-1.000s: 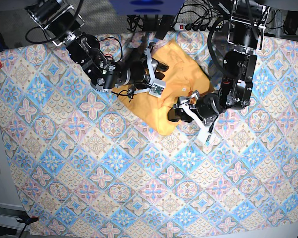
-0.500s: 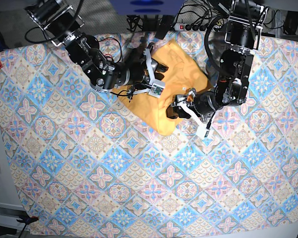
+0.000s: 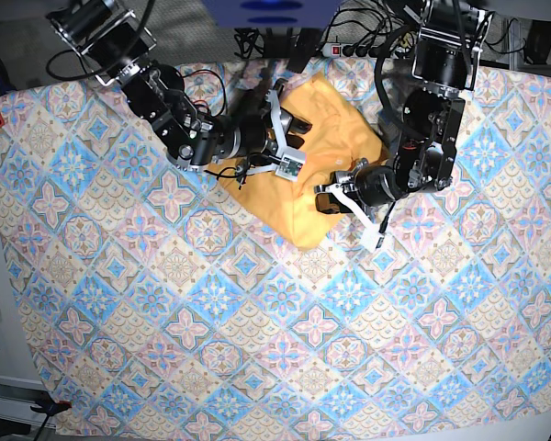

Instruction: Fold the T-shirt properly

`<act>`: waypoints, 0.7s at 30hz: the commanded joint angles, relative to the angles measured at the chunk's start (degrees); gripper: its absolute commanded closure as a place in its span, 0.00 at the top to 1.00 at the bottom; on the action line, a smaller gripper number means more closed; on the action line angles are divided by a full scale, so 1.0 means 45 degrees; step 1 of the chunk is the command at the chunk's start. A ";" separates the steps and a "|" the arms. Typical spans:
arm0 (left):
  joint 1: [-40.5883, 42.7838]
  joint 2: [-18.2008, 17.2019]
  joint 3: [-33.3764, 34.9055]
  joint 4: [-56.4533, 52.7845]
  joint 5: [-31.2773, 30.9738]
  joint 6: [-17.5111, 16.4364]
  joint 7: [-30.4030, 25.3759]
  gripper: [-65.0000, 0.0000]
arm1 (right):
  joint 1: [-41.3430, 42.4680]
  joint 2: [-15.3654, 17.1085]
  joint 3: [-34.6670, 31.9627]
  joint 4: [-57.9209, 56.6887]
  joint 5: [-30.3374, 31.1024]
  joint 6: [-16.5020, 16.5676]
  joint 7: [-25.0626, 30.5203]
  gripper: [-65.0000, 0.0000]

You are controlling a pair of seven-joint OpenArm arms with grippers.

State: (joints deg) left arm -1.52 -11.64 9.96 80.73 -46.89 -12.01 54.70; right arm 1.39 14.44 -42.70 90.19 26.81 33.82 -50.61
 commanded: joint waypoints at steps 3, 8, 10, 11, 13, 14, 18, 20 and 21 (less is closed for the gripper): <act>0.0191 -0.0080 -0.0112 0.1157 -0.0216 -0.0076 -0.0130 0.06 | 0.0170 0.0006 0.0062 0.0206 0.0167 0.0054 0.0238 0.26; 0.0914 -0.0647 -0.0132 0.2290 -0.0314 -0.0056 -0.0130 0.06 | 0.0170 0.0006 0.0062 0.0206 0.0167 0.0054 0.0238 0.26; 0.1168 -0.0979 -0.0132 0.2681 -0.0314 -0.0037 -0.0170 0.06 | 0.0170 0.0006 0.0062 0.0206 0.0167 0.0054 0.0238 0.26; 0.1324 -0.1077 -0.0132 0.2876 -0.0314 -0.0037 -0.0228 0.06 | 0.0170 0.0006 0.0082 0.0206 0.0167 0.0054 0.0238 0.26; 0.1519 -0.1213 -0.0190 0.3091 -0.0314 -0.0037 -0.0228 0.06 | 0.0170 0.0006 0.0082 0.0206 0.0167 0.0054 0.0238 0.26; 0.1539 -0.1252 -0.0347 0.3071 -0.0314 -0.0037 -0.0248 0.06 | 0.0170 0.0006 0.0082 0.0206 0.0167 0.0054 0.0238 0.26; 0.1480 -0.1174 -0.0737 0.2466 -0.0314 -0.0037 -0.0228 0.06 | 0.0170 0.0006 0.0082 0.0206 0.0167 0.0054 0.0238 0.26; 0.1363 -0.1155 -0.0737 0.1938 -0.0236 -0.0037 -0.0228 0.11 | 0.0170 0.0006 0.0062 0.0206 0.0167 0.0054 0.0238 0.26; 0.1187 -0.1018 -0.0679 0.1645 -0.0236 -0.0037 -0.0228 0.16 | 0.0170 0.0006 0.0062 0.0206 0.0167 0.0054 0.0238 0.26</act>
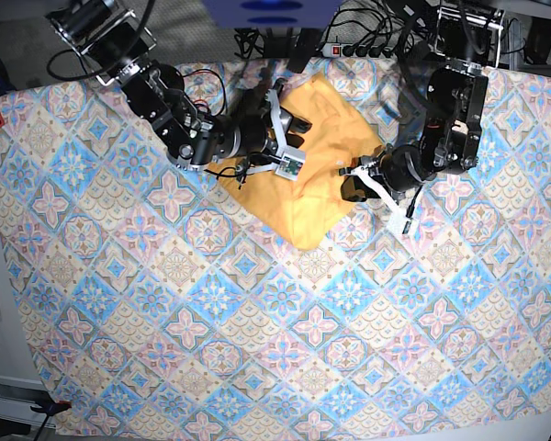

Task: Fold the T-shirt properly
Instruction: 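Pull the left gripper's fabric edge outward to spread the bundle flat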

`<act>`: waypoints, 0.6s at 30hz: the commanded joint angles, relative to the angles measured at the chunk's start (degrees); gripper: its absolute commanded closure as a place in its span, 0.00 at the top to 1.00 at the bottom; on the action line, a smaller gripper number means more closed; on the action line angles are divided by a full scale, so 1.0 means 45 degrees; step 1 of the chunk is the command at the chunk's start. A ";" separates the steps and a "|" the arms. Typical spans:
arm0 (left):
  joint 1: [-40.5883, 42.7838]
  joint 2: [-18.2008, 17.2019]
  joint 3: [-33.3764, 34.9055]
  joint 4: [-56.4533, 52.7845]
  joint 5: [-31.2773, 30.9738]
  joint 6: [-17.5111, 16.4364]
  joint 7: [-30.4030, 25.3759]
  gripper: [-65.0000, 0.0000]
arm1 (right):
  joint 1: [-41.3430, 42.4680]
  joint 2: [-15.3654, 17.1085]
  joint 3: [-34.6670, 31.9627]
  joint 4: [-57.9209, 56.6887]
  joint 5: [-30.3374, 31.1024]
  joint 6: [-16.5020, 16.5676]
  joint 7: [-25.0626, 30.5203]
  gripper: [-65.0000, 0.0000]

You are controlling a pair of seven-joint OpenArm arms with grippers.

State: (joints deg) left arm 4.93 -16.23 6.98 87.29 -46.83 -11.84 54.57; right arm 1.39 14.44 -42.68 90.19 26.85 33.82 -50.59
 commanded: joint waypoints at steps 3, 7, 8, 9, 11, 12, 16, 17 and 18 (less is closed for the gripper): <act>-0.0499 0.0217 0.0021 -0.0261 -0.0251 -0.0134 -0.0199 0.32 | 0.0170 0.0006 0.0057 0.0206 0.0158 0.0054 0.0233 0.27; -0.0695 0.0549 0.0060 -0.0320 -0.0211 -0.0154 -0.0179 0.44 | 0.0170 0.0006 0.0057 0.0206 0.0158 0.0054 0.0233 0.27; -0.0792 0.0549 0.0236 -0.0359 -0.0211 -0.0154 -0.0140 0.46 | 0.0170 0.0006 0.0057 0.0206 0.0158 0.0054 0.0233 0.27; -0.0910 0.0549 0.0470 -0.0476 -0.0211 -0.0154 -0.0179 0.47 | 0.0170 0.0006 0.0057 0.0206 0.0158 0.0054 0.0233 0.27; -0.1027 0.0549 0.0841 -0.0867 -0.0211 -0.0154 -0.0219 0.47 | 0.0170 0.0006 0.0077 0.0206 0.0158 0.0054 0.0233 0.27; -0.1164 0.0569 0.0978 -0.1043 -0.0211 -0.0154 -0.0219 0.47 | 0.0170 0.0006 0.0077 0.0206 0.0158 0.0054 0.0233 0.27; -0.1300 0.0666 0.1017 -0.1336 -0.0231 -0.0154 -0.0219 0.46 | 0.0170 0.0006 0.0077 0.0206 0.0158 0.0054 0.0233 0.27; -0.1320 0.0725 0.1076 -0.1336 -0.0231 -0.0154 -0.0219 0.46 | 0.0170 0.0006 0.0077 0.0206 0.0158 0.0054 0.0233 0.27; -0.1339 0.0744 0.1115 -0.1355 -0.0231 -0.0154 -0.0238 0.46 | 0.0170 0.0006 0.0077 0.0206 0.0158 0.0054 0.0233 0.27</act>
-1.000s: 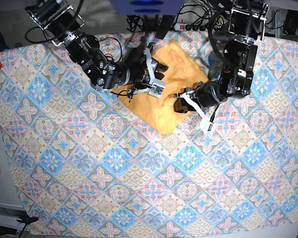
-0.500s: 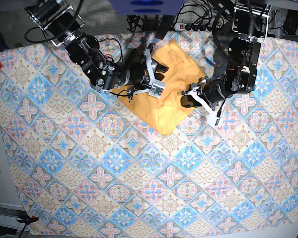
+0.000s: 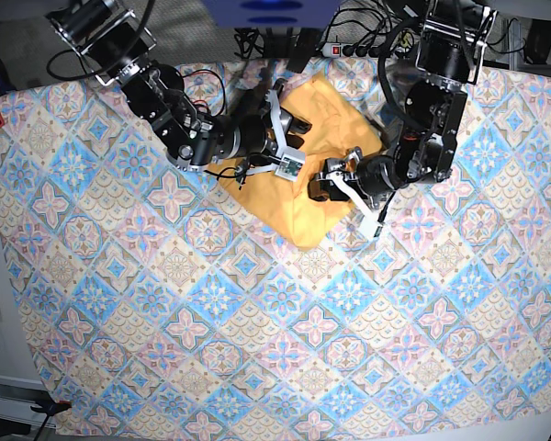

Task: Fold the T-shirt properly
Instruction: 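Pull the left gripper's fabric edge outward to spread the bundle flat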

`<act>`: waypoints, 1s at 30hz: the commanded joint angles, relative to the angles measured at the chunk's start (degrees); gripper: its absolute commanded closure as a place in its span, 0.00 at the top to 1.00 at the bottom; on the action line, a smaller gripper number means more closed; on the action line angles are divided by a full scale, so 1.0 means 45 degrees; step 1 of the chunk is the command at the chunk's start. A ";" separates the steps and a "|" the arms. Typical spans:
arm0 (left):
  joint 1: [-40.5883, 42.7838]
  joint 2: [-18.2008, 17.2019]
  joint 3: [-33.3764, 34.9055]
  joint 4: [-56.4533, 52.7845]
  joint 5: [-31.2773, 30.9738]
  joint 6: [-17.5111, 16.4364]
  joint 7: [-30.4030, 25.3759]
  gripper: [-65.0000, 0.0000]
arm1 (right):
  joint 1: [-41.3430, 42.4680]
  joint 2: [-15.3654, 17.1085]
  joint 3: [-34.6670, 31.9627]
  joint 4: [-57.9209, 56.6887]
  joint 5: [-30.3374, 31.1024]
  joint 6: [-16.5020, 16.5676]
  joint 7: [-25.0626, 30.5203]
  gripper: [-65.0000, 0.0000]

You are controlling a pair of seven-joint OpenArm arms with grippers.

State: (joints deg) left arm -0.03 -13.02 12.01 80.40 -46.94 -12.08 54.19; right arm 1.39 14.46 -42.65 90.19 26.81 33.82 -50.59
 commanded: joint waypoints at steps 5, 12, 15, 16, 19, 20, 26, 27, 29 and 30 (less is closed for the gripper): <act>-0.0549 0.0069 0.0076 -0.0431 -0.0207 -0.0120 -0.0156 0.40 | 0.0190 0.0001 0.0072 0.0206 0.0167 0.0054 0.0233 0.27; -0.0589 0.0304 0.0076 -0.0548 -0.0207 -0.0139 -0.0136 0.03 | 0.0190 0.0020 0.0072 0.0206 0.0167 0.0054 0.0233 0.27; -0.0569 0.0304 0.0037 -0.0490 -0.0285 -0.0139 -0.0136 0.02 | 0.0209 0.0020 0.0072 0.0206 0.0167 0.0054 0.0233 0.27; -0.0549 0.0304 -0.0022 -0.0470 -0.0304 -0.0139 -0.0097 0.01 | 0.0209 0.0020 0.0072 0.0206 0.0167 0.0054 0.0233 0.27; -0.0315 0.0245 -0.0061 0.0155 -0.0304 -0.0139 -0.0116 0.00 | 0.0209 0.0020 0.0072 0.0206 0.0167 0.0054 0.0233 0.26; -0.0178 0.0226 -0.0061 0.0468 -0.0324 -0.0120 -0.0116 0.00 | 0.0209 0.0020 0.0072 0.0206 0.0167 0.0054 0.0233 0.26; 0.0818 -0.0028 -0.0979 0.2128 -0.0285 -0.0022 -0.0038 0.00 | 0.0190 0.0020 0.0072 0.0206 0.0167 0.0054 0.0233 0.26; 0.0955 -0.0028 -0.1155 0.2167 -0.0285 -0.0022 -0.0038 0.00 | 0.0190 0.0020 0.0072 0.0206 0.0167 0.0054 0.0233 0.26; 0.1267 -0.0048 -0.1507 0.2187 -0.0285 -0.0042 -0.0038 0.00 | 0.0190 0.0020 0.0072 0.0206 0.0167 0.0054 0.0233 0.26; 0.1404 -0.0048 -0.1663 0.2187 -0.0285 -0.0061 -0.0038 0.00 | 0.0190 0.0040 0.0072 0.0206 0.0167 0.0054 0.0233 0.26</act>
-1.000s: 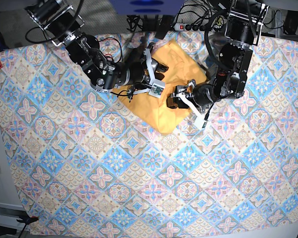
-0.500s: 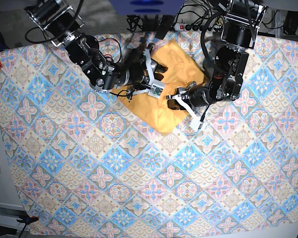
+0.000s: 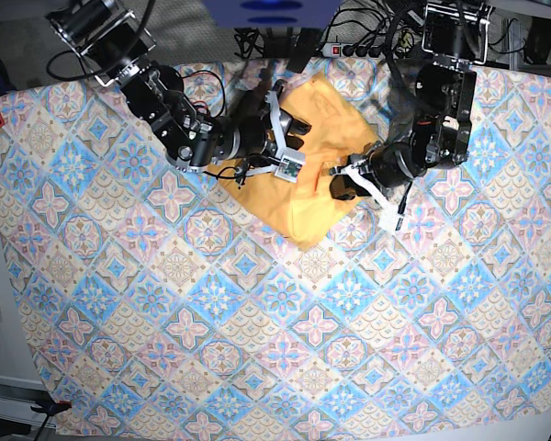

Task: Fold the T-shirt properly
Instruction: 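Pull the left gripper's fabric edge outward to spread the bundle flat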

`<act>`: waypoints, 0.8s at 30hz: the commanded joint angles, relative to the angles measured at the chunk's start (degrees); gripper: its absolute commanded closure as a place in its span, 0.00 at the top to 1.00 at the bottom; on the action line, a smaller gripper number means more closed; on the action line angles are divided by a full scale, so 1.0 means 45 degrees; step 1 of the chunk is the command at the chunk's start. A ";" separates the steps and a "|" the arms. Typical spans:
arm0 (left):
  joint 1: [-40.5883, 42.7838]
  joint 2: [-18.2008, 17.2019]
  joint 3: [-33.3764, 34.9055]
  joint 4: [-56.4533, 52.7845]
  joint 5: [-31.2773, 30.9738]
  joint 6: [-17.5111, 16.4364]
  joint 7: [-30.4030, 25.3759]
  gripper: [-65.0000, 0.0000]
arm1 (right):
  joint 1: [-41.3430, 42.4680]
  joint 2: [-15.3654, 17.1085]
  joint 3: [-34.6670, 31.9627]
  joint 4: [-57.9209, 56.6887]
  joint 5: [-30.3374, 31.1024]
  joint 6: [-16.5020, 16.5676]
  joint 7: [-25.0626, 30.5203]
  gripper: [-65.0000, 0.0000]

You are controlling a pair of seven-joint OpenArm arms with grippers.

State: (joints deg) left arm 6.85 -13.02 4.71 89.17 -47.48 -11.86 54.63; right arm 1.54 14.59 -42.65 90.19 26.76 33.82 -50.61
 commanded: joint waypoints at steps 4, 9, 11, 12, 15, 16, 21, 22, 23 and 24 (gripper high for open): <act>0.0499 -0.0438 -0.0431 0.0982 -0.0183 -0.0149 -0.0135 0.00 | 0.0156 0.0128 0.0072 0.0206 0.0177 0.0054 0.0258 0.26; 0.1144 -0.0732 -0.0685 0.2466 -0.0183 -0.0149 -0.0135 0.00 | 0.0156 0.0167 0.0072 0.0206 0.0177 0.0054 0.0258 0.26; 0.1339 -0.0751 -0.0998 0.2681 -0.0203 -0.0149 -0.0135 0.00 | 0.0156 0.0167 0.0092 0.0206 0.0177 0.0054 0.0258 0.26; 0.1437 -0.0751 -0.1174 0.2818 -0.0203 -0.0168 -0.0135 0.00 | 0.0156 0.0167 0.0092 0.0206 0.0177 0.0054 0.0258 0.26; 0.1671 -0.0771 -0.1545 0.3306 -0.0203 -0.0168 -0.0116 0.00 | 0.0156 0.0167 0.0092 0.0206 0.0177 0.0054 0.0258 0.26; 0.1808 -0.0790 -0.1662 0.3443 -0.0203 -0.0168 -0.0116 0.00 | 0.0156 0.0167 0.0092 0.0206 0.0177 0.0054 0.0258 0.26; 0.2336 -0.0790 -0.2190 0.3834 -0.0203 -0.0168 -0.0116 0.00 | 0.0156 0.0167 0.0092 0.0206 0.0177 0.0054 0.0258 0.26; 0.2453 -0.0790 -0.2287 0.3873 -0.0222 -0.0168 -0.0116 0.00 | 0.0156 0.0167 0.0092 0.0206 0.0177 0.0054 0.0258 0.26; 0.2551 -0.0810 -0.2365 0.3971 -0.0203 -0.0168 -0.0116 0.00 | 0.0156 0.0167 0.0092 0.0206 0.0177 0.0054 0.0258 0.26; 0.2707 -0.0810 -0.2444 0.3990 -0.0203 -0.0168 -0.0116 0.00 | 0.0156 0.0167 0.0092 0.0206 0.0177 0.0054 0.0258 0.26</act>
State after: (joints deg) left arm 19.46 -16.05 -5.82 105.86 -47.42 -12.29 55.09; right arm 1.54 15.40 -42.54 90.19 26.81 33.82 -50.57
